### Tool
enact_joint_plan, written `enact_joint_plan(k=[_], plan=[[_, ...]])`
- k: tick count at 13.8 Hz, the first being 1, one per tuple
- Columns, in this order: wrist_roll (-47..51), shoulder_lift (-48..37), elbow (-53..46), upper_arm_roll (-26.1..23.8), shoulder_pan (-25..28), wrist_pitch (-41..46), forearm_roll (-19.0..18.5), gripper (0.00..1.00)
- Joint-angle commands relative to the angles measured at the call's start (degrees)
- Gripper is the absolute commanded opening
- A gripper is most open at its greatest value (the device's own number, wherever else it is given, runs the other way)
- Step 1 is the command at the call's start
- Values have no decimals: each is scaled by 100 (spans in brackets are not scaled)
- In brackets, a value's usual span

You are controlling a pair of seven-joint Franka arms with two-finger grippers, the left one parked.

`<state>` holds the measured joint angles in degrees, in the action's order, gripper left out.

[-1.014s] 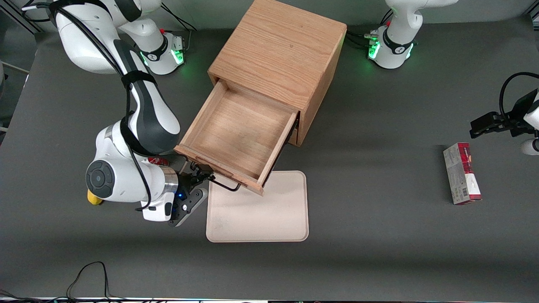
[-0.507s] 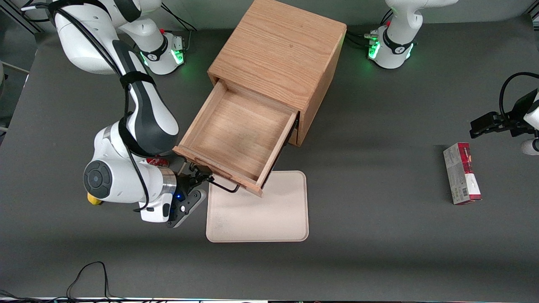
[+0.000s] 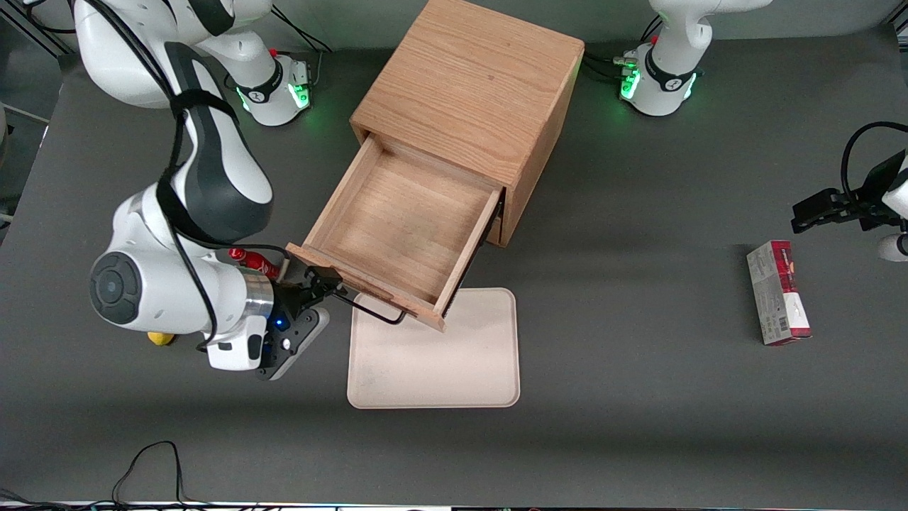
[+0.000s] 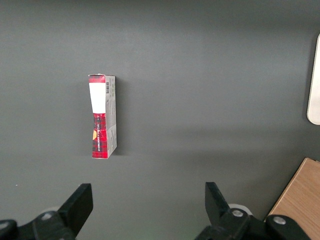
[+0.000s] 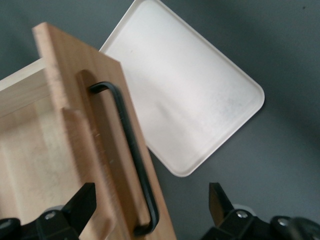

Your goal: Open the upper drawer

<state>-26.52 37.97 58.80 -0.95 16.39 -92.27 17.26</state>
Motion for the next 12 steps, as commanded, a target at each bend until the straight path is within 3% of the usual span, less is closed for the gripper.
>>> enact_joint_plan(k=[1, 3, 5, 9, 12], plan=[[33, -192, -79, 155, -4, 445, -291, 100], [147, -412, -18, 174, -30, 691, -722, 100], [104, -867, 454, 313, -179, 1200, -777, 100], [121, -1957, 1808, 858, -154, 1220, -838, 100], [313, -2583, 2425, 1043, -154, 1220, -1225, 100]])
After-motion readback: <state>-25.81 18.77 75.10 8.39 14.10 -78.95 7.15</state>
